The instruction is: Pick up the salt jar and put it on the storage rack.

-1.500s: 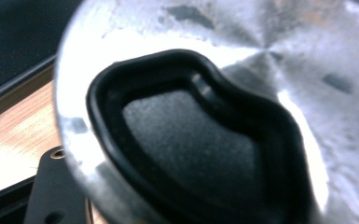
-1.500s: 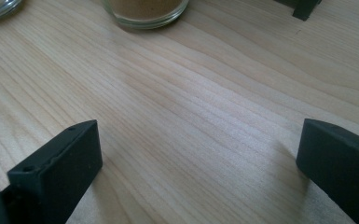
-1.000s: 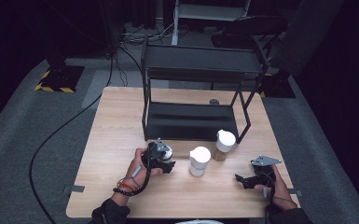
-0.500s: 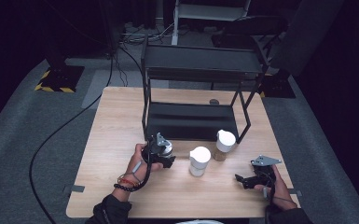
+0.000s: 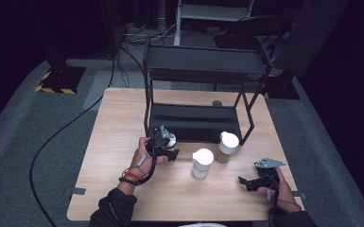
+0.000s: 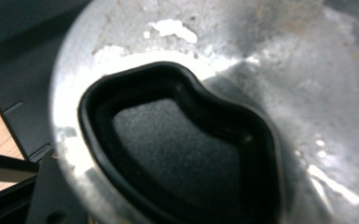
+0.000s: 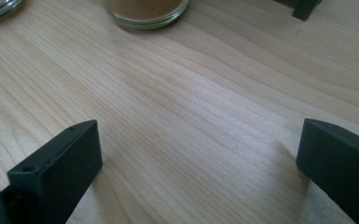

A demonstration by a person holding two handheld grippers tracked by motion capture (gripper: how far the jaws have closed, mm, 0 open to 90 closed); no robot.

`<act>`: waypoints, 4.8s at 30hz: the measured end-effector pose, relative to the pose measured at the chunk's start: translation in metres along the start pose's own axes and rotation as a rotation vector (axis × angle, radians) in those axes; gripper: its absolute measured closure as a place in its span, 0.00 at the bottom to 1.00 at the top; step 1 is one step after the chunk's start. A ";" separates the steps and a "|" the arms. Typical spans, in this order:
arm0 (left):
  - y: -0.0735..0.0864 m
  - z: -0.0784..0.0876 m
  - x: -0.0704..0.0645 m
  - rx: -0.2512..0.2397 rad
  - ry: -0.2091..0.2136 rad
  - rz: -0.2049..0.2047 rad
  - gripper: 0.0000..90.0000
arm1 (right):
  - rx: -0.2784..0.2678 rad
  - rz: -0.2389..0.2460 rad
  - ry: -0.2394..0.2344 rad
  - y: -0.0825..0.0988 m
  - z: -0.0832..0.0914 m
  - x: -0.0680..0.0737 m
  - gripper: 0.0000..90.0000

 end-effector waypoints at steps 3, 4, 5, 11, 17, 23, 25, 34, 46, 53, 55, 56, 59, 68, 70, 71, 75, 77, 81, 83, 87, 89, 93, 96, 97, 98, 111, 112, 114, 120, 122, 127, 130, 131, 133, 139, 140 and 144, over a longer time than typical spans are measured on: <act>-0.004 -0.003 0.002 0.003 -0.009 0.001 0.34 | 0.000 0.000 0.000 0.000 0.000 0.000 0.00; -0.005 -0.004 0.002 0.003 -0.013 0.005 0.34 | 0.000 0.000 0.000 0.000 0.000 0.000 0.00; -0.006 -0.005 0.003 -0.001 -0.014 0.003 0.34 | 0.000 0.001 0.000 0.000 0.000 0.000 0.00; -0.014 -0.012 0.006 0.001 -0.026 0.013 0.34 | 0.000 0.000 0.000 0.000 0.000 0.000 0.00; -0.019 -0.020 0.007 0.009 -0.050 0.013 0.34 | -0.001 0.000 0.000 0.000 0.000 0.000 0.00; -0.025 -0.027 0.011 0.013 -0.061 0.033 0.34 | 0.000 0.000 0.000 0.000 0.000 0.000 0.00; -0.027 -0.030 0.013 0.015 -0.067 0.028 0.34 | 0.000 0.000 0.000 0.000 0.000 0.000 0.00; -0.037 -0.042 0.018 0.014 -0.094 0.049 0.34 | -0.001 0.000 0.000 0.000 0.000 0.000 0.00; -0.049 -0.058 0.028 0.027 -0.127 0.067 0.34 | -0.001 0.001 0.000 0.000 0.000 0.000 0.00; -0.055 -0.069 0.031 0.036 -0.137 0.068 0.34 | -0.001 0.000 -0.001 0.000 0.000 0.000 0.00; -0.056 -0.072 0.033 0.037 -0.142 0.072 0.33 | -0.002 0.000 -0.001 0.000 0.000 0.000 0.00; -0.056 -0.074 0.033 0.039 -0.141 0.077 0.33 | -0.002 0.000 -0.001 0.000 0.000 0.000 0.00; -0.056 -0.078 0.033 0.053 -0.150 0.081 0.34 | -0.002 0.000 -0.001 0.000 0.000 0.000 0.00; -0.056 -0.086 0.038 0.053 -0.163 0.108 0.34 | -0.002 0.000 -0.001 0.000 0.000 0.000 0.00; -0.055 -0.086 0.038 0.052 -0.162 0.113 0.33 | -0.002 0.000 -0.001 0.000 0.000 0.000 0.00; -0.055 -0.086 0.039 0.052 -0.161 0.115 0.33 | -0.002 0.000 -0.001 0.000 0.000 0.000 0.00; -0.055 -0.087 0.038 0.053 -0.161 0.120 0.33 | -0.002 0.000 -0.001 0.000 0.000 0.000 0.00; -0.055 -0.086 0.039 0.055 -0.158 0.116 0.33 | -0.002 0.001 -0.001 0.000 0.000 0.000 0.00; -0.056 -0.086 0.039 0.058 -0.154 0.116 0.33 | -0.002 0.001 -0.001 0.000 0.000 0.000 0.00; -0.056 -0.086 0.039 0.060 -0.154 0.116 0.33 | -0.002 0.000 -0.001 0.000 0.000 0.000 0.00; -0.056 -0.086 0.040 0.060 -0.150 0.123 0.33 | -0.002 0.001 -0.001 0.000 0.000 0.000 0.00; -0.056 -0.085 0.040 0.054 -0.151 0.133 0.28 | -0.002 0.000 -0.001 0.000 0.000 0.000 0.00; -0.059 -0.082 0.036 0.057 -0.180 0.092 0.22 | -0.002 0.000 -0.001 0.000 0.000 0.000 0.00; -0.060 -0.079 0.035 0.041 -0.206 0.089 0.15 | -0.002 0.000 -0.001 0.000 0.000 0.000 0.00; -0.060 -0.078 0.033 0.039 -0.218 0.080 0.12 | -0.002 0.000 -0.001 0.000 0.000 0.000 0.00; -0.061 -0.077 0.032 0.035 -0.232 0.066 0.11 | -0.002 0.000 -0.001 0.000 0.000 0.000 0.00; -0.066 -0.063 0.027 0.012 -0.256 0.023 0.05 | -0.002 0.000 -0.001 0.000 0.000 0.000 0.00; -0.066 -0.061 0.027 0.010 -0.255 0.023 0.05 | -0.002 0.001 -0.001 0.000 0.000 0.000 0.00; -0.066 -0.057 0.028 0.006 -0.255 0.020 0.05 | -0.002 0.000 -0.001 0.000 0.000 0.000 0.00; -0.068 -0.048 0.027 -0.015 -0.257 0.012 0.03 | -0.002 0.000 0.000 0.000 0.000 0.000 0.00; -0.068 -0.045 0.026 -0.018 -0.251 0.004 0.03 | -0.002 0.000 0.000 0.000 0.000 0.000 0.00; -0.070 -0.039 0.023 -0.029 -0.246 -0.023 0.03 | -0.002 0.000 -0.001 0.000 0.000 0.000 0.00; -0.071 -0.035 0.019 -0.039 -0.237 -0.043 0.03 | -0.002 0.000 0.000 0.000 0.000 0.000 0.00; -0.072 -0.033 0.018 -0.040 -0.237 -0.056 0.03 | -0.002 0.000 -0.001 0.000 0.000 0.000 0.00; -0.072 -0.029 0.015 -0.047 -0.231 -0.064 0.03 | -0.002 0.000 0.000 0.000 0.000 0.000 0.00; -0.072 -0.019 0.006 -0.063 -0.231 -0.116 0.03 | -0.002 0.000 0.000 0.000 0.000 0.000 0.00; -0.071 -0.018 0.004 -0.069 -0.232 -0.120 0.03 | -0.002 0.000 0.000 0.000 0.000 0.000 0.00; -0.067 -0.012 -0.001 -0.075 -0.229 -0.153 0.03 | -0.002 0.000 -0.001 0.000 0.000 0.000 0.00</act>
Point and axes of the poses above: each handheld gripper's, and its own axes: z roughly backward along the jaws, y roughly out of its underside, x roughly to its left, the point moved 10 cm from there along -z, roughly forward along the jaws, and after that the axes turned 10 degrees about -x, right-handed, at the moved point
